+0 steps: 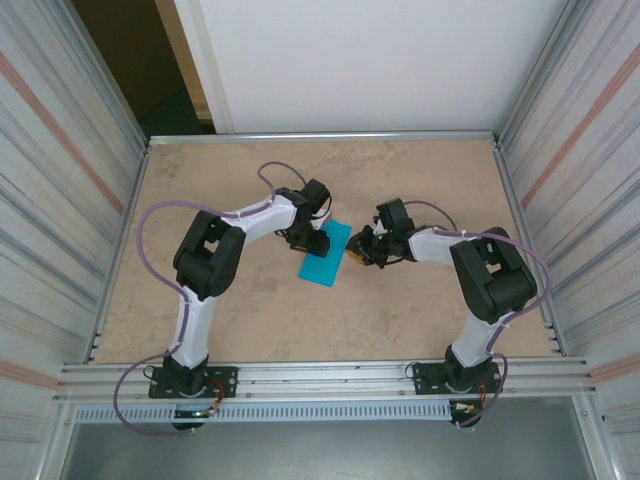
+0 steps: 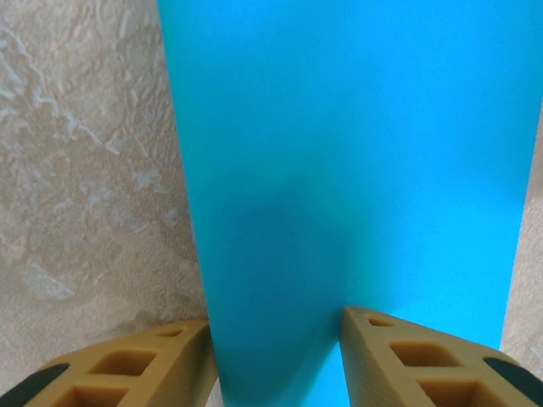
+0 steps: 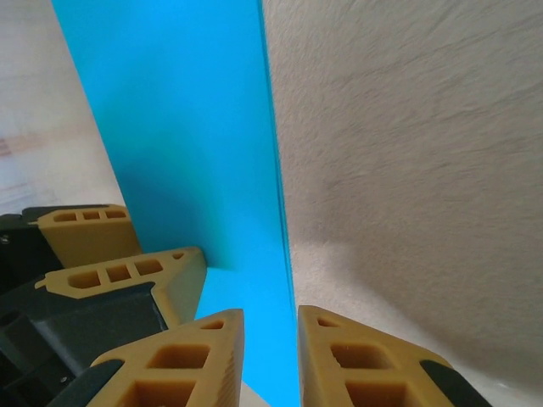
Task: Fold a paper plane with a square sheet of paper (pick it up from the middle)
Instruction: Hold the square sheet of paper at the center of the table.
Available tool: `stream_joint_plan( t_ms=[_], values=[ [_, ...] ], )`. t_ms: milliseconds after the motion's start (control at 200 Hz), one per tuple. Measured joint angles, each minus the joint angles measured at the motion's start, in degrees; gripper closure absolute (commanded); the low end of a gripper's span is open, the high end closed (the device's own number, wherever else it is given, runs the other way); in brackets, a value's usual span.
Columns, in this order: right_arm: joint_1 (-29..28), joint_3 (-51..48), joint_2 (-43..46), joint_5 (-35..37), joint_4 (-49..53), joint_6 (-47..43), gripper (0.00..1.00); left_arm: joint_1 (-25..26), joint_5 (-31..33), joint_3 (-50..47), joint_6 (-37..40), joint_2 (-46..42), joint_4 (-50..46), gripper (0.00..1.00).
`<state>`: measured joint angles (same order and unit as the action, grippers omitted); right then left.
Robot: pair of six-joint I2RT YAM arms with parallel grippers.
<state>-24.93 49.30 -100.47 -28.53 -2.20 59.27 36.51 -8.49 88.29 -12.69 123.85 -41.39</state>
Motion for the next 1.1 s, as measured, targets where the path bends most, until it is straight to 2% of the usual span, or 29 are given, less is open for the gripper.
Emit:
stream_joint_plan(
  t_ms=[481, 1102],
  values=[
    [-1.6, 4.7, -6.0, -3.0, -2.6, 0.0, 0.88, 0.0, 0.0, 0.1, 0.0, 0.0, -0.1, 0.55],
    [-2.1, 5.2, -8.5, -3.2, -2.5, 0.0, 0.9, 0.0, -0.3, 0.1, 0.0, 0.0, 0.0, 0.53]
  ],
)
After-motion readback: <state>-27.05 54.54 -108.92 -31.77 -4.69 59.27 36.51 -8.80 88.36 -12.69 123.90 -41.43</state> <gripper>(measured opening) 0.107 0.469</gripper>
